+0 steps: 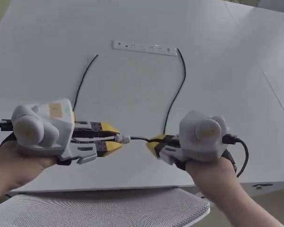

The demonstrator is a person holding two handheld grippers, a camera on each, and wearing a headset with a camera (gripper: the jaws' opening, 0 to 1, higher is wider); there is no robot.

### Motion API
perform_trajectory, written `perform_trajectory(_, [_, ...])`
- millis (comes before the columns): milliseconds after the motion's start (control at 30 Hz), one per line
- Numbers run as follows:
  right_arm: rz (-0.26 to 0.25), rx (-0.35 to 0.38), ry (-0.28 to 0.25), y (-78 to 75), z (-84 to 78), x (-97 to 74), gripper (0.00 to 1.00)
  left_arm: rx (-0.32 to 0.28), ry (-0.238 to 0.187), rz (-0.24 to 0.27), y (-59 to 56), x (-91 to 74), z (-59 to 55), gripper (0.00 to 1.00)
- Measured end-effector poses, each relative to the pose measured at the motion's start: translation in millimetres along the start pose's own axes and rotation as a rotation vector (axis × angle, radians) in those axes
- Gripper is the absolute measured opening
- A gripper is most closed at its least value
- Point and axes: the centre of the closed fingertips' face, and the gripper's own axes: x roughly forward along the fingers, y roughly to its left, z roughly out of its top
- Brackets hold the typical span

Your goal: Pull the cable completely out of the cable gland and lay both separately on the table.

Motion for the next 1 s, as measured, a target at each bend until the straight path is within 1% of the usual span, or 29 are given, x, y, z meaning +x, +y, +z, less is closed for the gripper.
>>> perform_trajectory(133, [0.010, -0.013, 0.003, 0.8, -0.9, -0.2, 0.00, 0.000, 0.002, -0.003, 1.0, 0.5, -0.6, 0.16])
perform_trajectory(267, [0.013, -0.061, -0.007, 2.3, 0.8, -1.8, 0.00, -0.009, -0.006, 0.001, 3.2, -0.2, 1.7, 0.16])
perform_trajectory(367, [0.007, -0.071, -0.016, 2.1, 2.3, -2.7, 0.00, -0.015, -0.002, 0.004, 4.6, -0.2, 1.2, 0.16])
perform_trajectory(467, [0.016, -0.085, -0.029, 4.9, 3.9, -3.1, 0.01, -0.022, -0.002, 0.001, 4.2, -0.2, 1.3, 0.16])
perform_trajectory(533, [0.015, -0.107, -0.035, 6.9, 5.3, -3.3, 0.01, -0.018, 0.000, 0.000, 3.7, 0.2, 0.7, 0.16])
perform_trajectory(600, [0.019, -0.119, -0.035, 9.3, 6.9, -3.7, 0.04, -0.015, 0.004, 0.000, 3.1, 0.8, -0.1, 0.16])
perform_trajectory(700, [0.002, -0.167, -0.055, 12.3, 15.4, -5.8, 0.14, -0.018, 0.005, -0.005, 1.4, 1.6, -0.8, 0.15])
perform_trajectory(800, [-0.015, -0.229, -0.050, 15.0, 21.8, -7.4, 0.18, -0.017, 0.011, -0.010, -0.5, 2.1, -2.5, 0.15])
perform_trajectory(833, [-0.016, -0.263, -0.052, 18.5, 25.4, -7.6, 0.19, -0.019, 0.011, -0.011, -0.8, 2.0, -2.7, 0.15])
perform_trajectory(1000, [-0.016, -0.385, -0.017, 33.8, 32.0, -4.3, 0.19, -0.025, 0.014, -0.008, 0.0, 1.4, -4.7, 0.15])
